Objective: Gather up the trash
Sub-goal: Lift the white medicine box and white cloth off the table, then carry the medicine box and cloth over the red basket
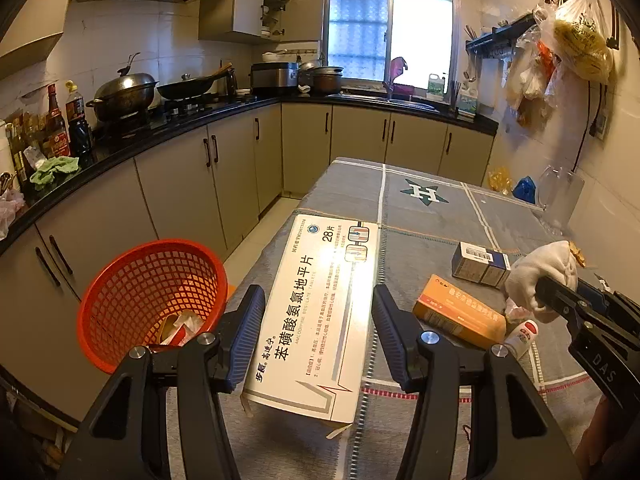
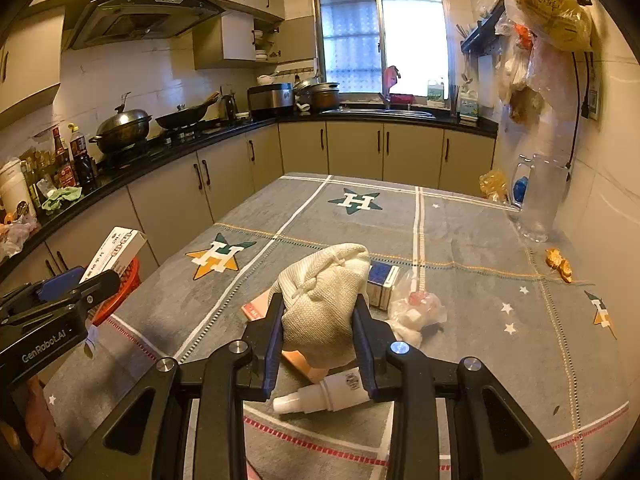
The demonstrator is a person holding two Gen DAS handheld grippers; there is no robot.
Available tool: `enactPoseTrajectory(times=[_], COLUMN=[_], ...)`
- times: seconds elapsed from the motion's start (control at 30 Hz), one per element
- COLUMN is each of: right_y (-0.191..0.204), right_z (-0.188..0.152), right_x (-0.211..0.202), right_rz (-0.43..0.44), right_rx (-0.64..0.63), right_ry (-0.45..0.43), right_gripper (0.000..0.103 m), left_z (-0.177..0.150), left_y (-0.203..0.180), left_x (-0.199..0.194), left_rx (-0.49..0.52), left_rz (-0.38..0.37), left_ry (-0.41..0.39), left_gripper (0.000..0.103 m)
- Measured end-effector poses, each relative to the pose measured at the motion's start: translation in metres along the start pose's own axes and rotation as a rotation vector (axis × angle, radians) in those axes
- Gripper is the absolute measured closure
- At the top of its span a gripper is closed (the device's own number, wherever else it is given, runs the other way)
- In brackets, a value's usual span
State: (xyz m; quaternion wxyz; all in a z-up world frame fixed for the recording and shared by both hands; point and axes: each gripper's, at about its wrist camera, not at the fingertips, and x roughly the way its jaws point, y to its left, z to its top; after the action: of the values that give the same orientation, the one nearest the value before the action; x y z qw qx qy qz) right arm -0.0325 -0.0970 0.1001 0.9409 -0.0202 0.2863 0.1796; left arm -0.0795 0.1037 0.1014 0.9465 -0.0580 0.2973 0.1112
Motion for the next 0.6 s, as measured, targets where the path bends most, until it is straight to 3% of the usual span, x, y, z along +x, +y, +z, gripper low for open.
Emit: enactPoseTrajectory(times=[0.6], right_y=[0.043], right_z=[0.0], right_x=[0.01], right_rz=[0.021], right_rx=[-0.053], right_ry=[0.043], right_gripper=[0.068], left_z=[-0.007], left_y=[0.045], left_x=[0.001], left_rx=[-0.07], left_rz=[-0.013], left_ry=[0.005], left_gripper=[0.049])
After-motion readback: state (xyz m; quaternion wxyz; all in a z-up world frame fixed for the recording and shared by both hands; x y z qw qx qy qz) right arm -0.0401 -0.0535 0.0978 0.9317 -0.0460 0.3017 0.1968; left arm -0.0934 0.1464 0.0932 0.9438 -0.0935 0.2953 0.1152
